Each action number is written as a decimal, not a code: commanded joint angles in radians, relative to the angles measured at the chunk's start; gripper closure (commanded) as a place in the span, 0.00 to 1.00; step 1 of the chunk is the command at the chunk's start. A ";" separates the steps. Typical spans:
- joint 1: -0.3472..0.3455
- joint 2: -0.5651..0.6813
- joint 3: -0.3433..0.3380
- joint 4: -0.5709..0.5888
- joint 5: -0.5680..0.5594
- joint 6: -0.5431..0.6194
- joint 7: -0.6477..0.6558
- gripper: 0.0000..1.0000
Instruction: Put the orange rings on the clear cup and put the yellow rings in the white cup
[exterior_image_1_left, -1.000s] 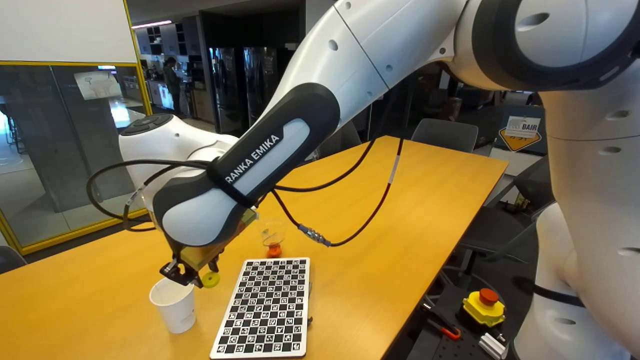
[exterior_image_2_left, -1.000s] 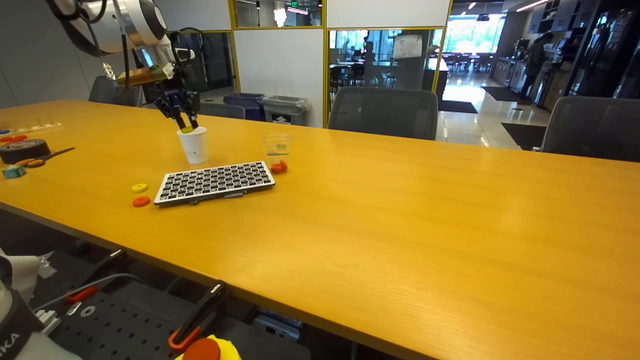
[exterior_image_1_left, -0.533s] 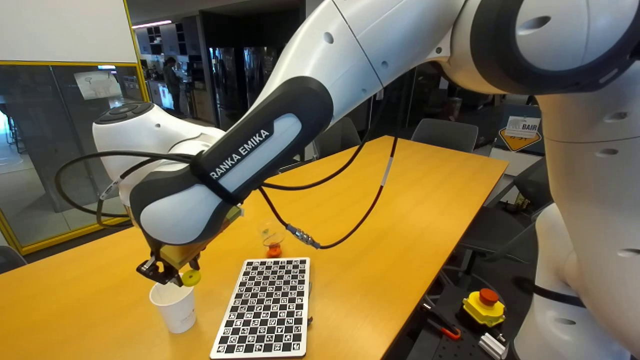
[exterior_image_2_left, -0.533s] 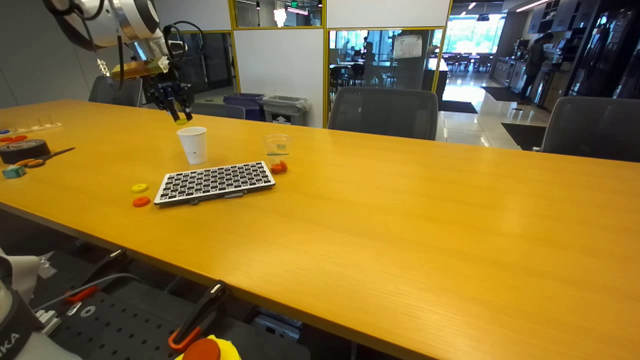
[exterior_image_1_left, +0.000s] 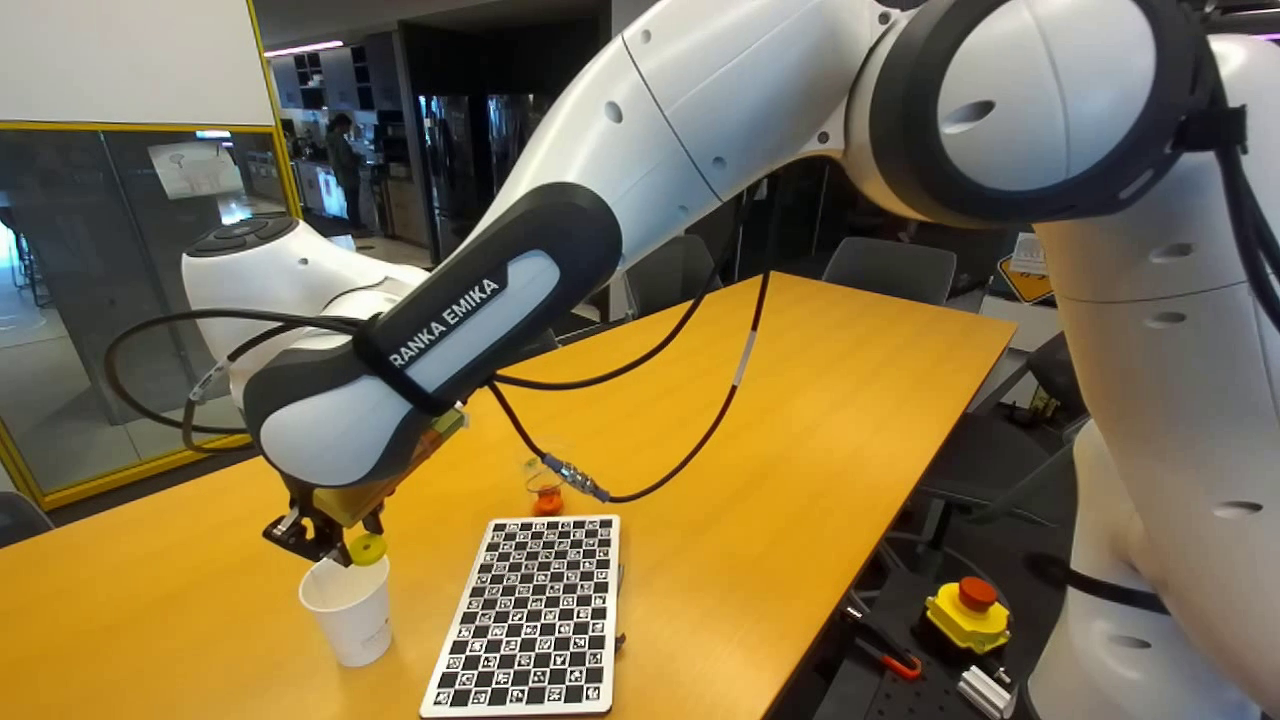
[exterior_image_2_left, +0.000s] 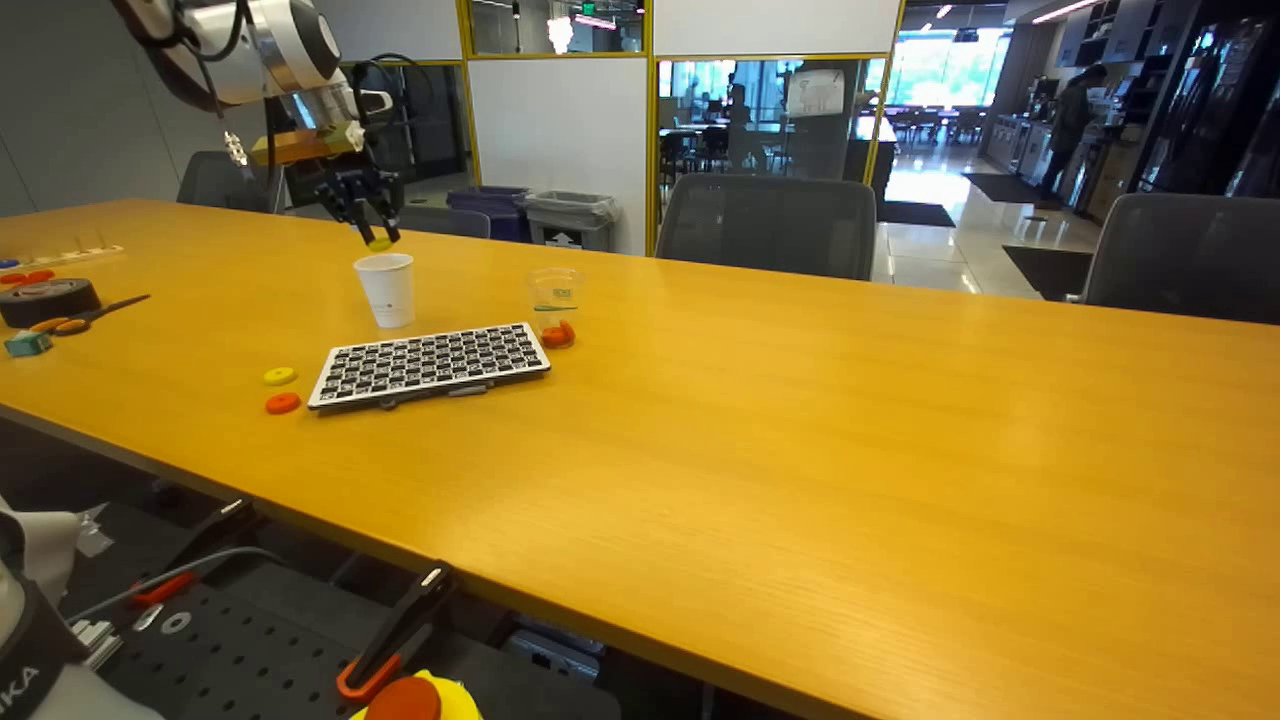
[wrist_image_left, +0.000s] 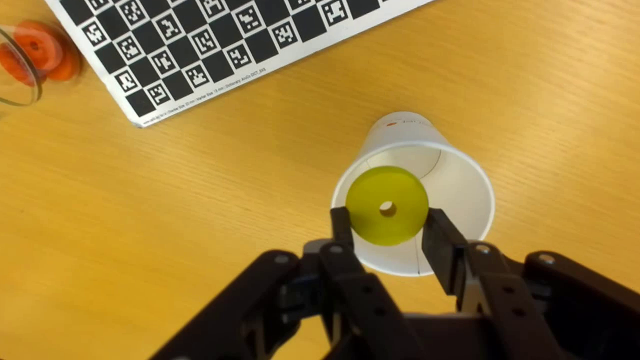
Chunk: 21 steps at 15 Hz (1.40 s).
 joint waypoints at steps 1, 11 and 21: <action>-0.013 0.059 0.006 0.092 0.025 -0.007 -0.062 0.80; -0.019 0.123 0.017 0.154 0.092 -0.025 -0.146 0.49; 0.002 0.058 -0.004 0.089 0.085 -0.038 -0.099 0.00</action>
